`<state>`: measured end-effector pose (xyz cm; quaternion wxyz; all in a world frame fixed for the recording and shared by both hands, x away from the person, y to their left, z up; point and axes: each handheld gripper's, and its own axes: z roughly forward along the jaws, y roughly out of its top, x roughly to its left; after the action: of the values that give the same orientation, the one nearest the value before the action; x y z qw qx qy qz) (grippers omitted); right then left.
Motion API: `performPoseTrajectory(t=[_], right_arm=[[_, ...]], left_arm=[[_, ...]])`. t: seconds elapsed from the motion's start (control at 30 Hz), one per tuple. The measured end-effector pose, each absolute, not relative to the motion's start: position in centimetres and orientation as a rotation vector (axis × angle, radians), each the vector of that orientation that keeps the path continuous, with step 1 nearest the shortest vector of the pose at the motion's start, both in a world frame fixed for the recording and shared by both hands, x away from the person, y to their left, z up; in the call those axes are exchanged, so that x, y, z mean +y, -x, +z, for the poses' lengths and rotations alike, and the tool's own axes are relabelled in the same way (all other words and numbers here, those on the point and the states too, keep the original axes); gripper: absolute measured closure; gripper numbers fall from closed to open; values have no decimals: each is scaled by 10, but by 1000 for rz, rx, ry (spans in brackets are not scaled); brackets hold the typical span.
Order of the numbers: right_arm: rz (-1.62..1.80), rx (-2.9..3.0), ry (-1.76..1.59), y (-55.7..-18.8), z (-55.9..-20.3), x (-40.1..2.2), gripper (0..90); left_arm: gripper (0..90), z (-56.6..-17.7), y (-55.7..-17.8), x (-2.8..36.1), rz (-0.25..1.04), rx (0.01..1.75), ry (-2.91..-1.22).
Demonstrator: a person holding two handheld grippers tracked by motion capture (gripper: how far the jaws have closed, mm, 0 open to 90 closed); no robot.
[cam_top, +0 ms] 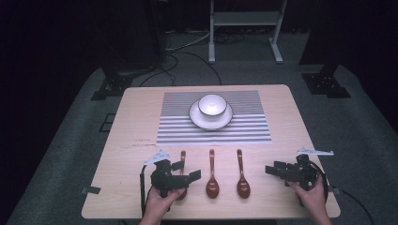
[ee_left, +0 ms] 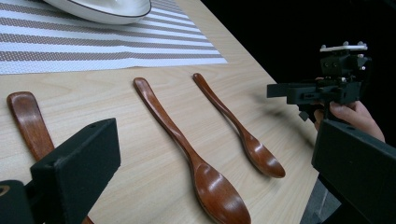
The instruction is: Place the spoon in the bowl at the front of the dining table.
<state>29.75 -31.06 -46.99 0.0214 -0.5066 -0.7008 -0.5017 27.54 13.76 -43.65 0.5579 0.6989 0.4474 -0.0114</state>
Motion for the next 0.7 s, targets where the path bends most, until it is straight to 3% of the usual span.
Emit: performPoseTrajectory(t=[0.7], right_arm=[[-1516,-2233,1510,-308,-453,-291,280]], left_arm=[[1,-439,-271,117,-80,998,-1712]])
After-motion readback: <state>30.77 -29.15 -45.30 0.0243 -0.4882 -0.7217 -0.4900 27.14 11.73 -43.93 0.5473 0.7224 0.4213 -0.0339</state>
